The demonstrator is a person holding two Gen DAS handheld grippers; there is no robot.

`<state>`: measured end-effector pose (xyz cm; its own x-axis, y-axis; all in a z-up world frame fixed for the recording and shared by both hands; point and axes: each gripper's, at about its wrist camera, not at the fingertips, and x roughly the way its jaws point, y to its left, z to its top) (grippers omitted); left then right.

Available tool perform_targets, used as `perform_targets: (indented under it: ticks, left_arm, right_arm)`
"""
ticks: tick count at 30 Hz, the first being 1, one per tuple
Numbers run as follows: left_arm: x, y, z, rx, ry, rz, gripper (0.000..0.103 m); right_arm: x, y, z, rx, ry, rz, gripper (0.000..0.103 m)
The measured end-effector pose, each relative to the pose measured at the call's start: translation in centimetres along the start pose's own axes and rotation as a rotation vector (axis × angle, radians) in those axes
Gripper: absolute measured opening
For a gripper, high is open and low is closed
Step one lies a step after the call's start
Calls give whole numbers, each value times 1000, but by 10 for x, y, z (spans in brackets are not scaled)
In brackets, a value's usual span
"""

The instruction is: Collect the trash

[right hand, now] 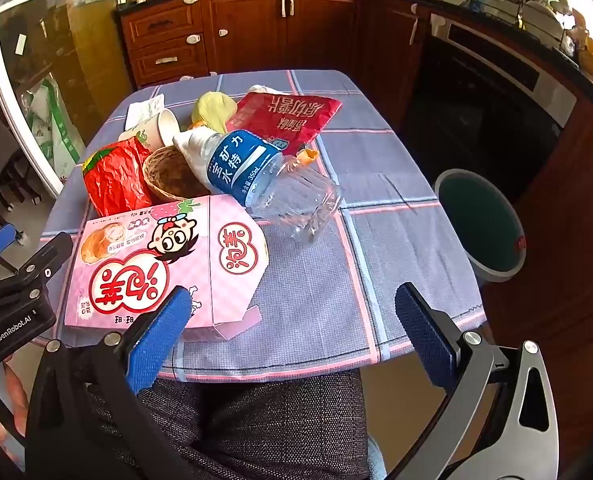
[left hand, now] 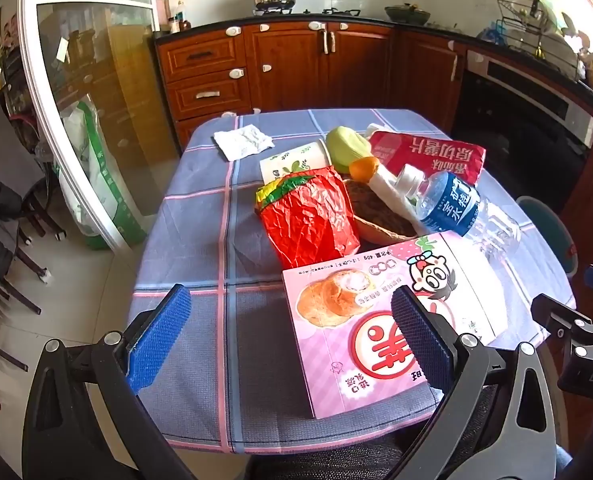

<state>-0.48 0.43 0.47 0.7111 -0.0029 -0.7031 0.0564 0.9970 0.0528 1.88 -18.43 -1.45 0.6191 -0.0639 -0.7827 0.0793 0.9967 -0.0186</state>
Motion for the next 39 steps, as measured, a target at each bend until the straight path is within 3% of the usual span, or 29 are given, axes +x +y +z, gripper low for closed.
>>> perform_targets:
  ticks: [39]
  left_arm:
    - [6, -4, -2, -2, 5, 0, 100]
  right_arm:
    - [2, 2, -3, 1, 14, 0, 98]
